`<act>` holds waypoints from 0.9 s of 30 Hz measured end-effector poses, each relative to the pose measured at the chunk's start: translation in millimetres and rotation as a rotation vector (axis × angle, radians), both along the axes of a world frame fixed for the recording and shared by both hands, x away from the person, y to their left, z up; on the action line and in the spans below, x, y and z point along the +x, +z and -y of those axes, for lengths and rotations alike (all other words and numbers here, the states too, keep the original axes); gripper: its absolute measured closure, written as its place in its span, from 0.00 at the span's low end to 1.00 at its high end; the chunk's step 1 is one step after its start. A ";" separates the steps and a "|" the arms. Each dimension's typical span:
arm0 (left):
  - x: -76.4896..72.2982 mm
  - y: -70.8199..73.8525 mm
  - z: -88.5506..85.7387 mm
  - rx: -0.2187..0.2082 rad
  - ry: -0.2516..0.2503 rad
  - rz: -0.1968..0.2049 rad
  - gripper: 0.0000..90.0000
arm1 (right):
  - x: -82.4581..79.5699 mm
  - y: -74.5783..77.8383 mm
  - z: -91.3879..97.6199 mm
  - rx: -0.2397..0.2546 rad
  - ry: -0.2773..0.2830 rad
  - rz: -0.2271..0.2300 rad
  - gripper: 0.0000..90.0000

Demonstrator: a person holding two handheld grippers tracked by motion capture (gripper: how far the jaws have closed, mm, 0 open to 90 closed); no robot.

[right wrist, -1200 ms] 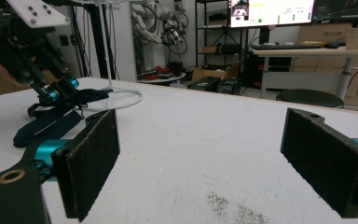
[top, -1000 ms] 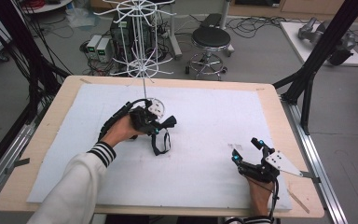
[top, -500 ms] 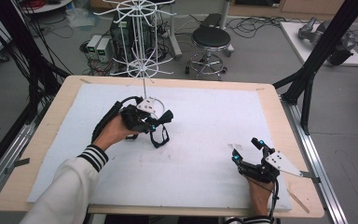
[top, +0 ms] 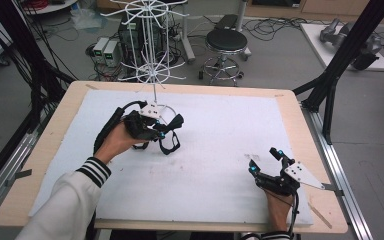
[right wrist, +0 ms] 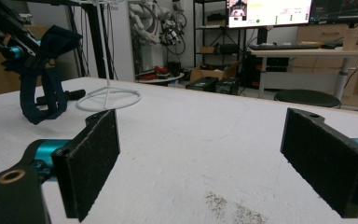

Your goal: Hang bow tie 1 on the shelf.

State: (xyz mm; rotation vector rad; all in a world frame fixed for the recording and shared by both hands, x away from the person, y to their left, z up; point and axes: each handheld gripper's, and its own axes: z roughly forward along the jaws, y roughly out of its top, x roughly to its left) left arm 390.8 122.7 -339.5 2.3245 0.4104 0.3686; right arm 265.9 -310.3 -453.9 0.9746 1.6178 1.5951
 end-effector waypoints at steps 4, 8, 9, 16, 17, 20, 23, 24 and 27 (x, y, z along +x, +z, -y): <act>-3.6 5.8 -5.0 -0.034 0.019 0.001 0.83 | -0.3 0.1 -0.5 0.002 0.000 -0.006 0.12; -8.4 10.6 -10.5 -0.067 0.041 0.007 0.83 | -0.3 0.1 -0.8 0.001 -0.002 -0.004 0.12; -9.1 11.4 -11.7 -0.069 0.041 0.010 0.83 | -0.3 0.1 -0.9 0.002 -0.003 -0.004 0.12; -18.0 19.5 -17.1 -0.101 0.075 0.023 0.83 | -0.4 0.2 -1.1 -0.001 0.000 -0.006 0.12; -18.7 21.4 -17.2 -0.106 0.081 0.021 0.83 | 0.0 0.2 -0.6 -0.004 -0.003 0.000 0.12; -20.0 27.4 -17.0 -0.120 0.093 0.029 0.83 | -0.4 0.2 -1.0 -0.001 0.001 -0.006 0.12; -22.2 34.6 -16.8 -0.135 0.100 0.043 0.83 | -0.1 0.2 -0.8 -0.003 0.001 -0.001 0.12; -23.1 37.8 -16.7 -0.137 0.100 0.052 0.83 | 0.0 0.2 -0.8 -0.003 0.001 -0.001 0.12; -24.5 45.3 -16.9 -0.142 0.108 0.067 0.83 | 0.0 0.2 -0.8 -0.003 0.001 -0.001 0.12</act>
